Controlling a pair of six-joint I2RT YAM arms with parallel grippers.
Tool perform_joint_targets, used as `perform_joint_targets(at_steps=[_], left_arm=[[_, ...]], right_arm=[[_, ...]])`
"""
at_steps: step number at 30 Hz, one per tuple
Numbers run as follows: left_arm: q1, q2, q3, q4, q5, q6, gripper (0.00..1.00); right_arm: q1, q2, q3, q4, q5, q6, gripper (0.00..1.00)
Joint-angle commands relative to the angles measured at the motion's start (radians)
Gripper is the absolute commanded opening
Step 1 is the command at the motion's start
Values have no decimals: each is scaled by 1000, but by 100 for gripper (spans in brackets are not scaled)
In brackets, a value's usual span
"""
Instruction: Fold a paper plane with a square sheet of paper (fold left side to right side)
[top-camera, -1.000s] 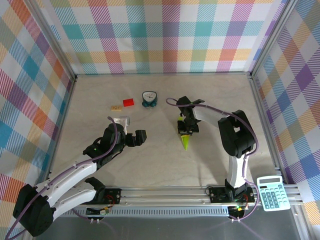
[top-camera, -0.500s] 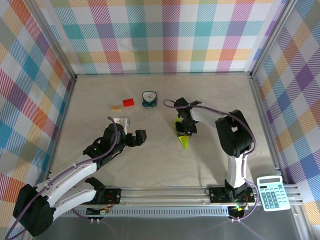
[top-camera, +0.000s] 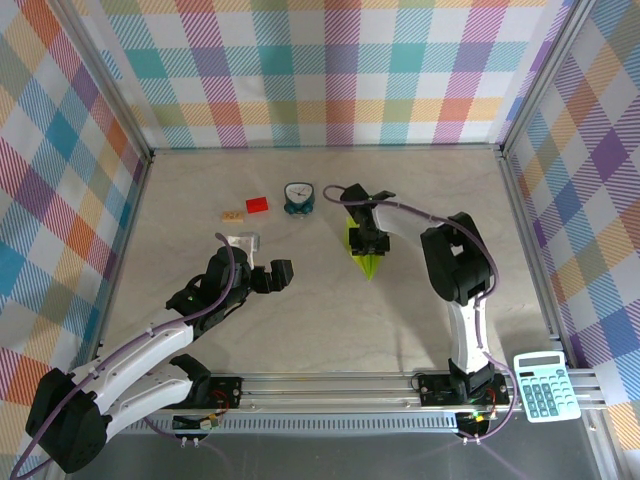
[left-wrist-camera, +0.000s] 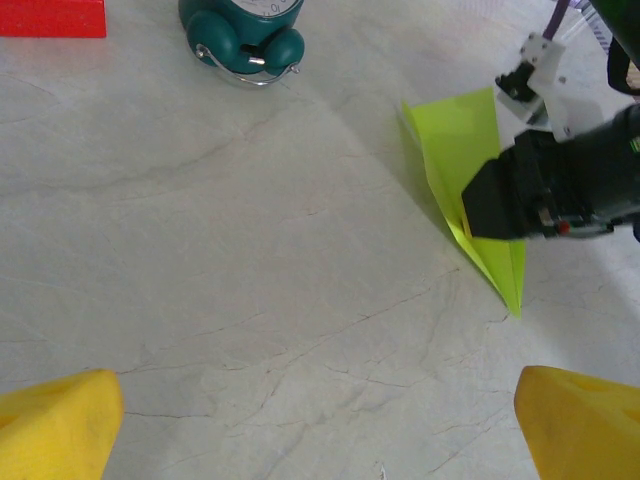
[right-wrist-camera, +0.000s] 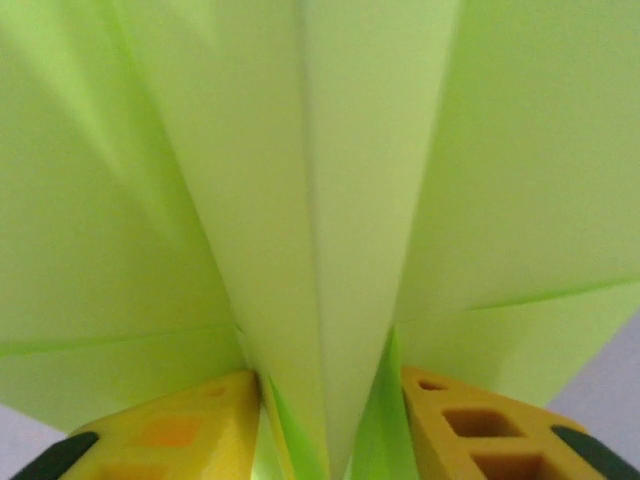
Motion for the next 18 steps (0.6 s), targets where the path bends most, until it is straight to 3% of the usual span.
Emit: perform_joint_targets(at_steps=[1, 12, 18], left_arm=[[14, -14, 18, -26, -1, 0, 100], [14, -28, 28, -57, -12, 10, 100], [15, -31, 29, -57, -19, 13, 100]], right_arm=[[-39, 79, 75, -26, 80, 27, 42], [-109, 192, 220, -23, -37, -27, 43], [-107, 172, 193, -4, -108, -79, 43]])
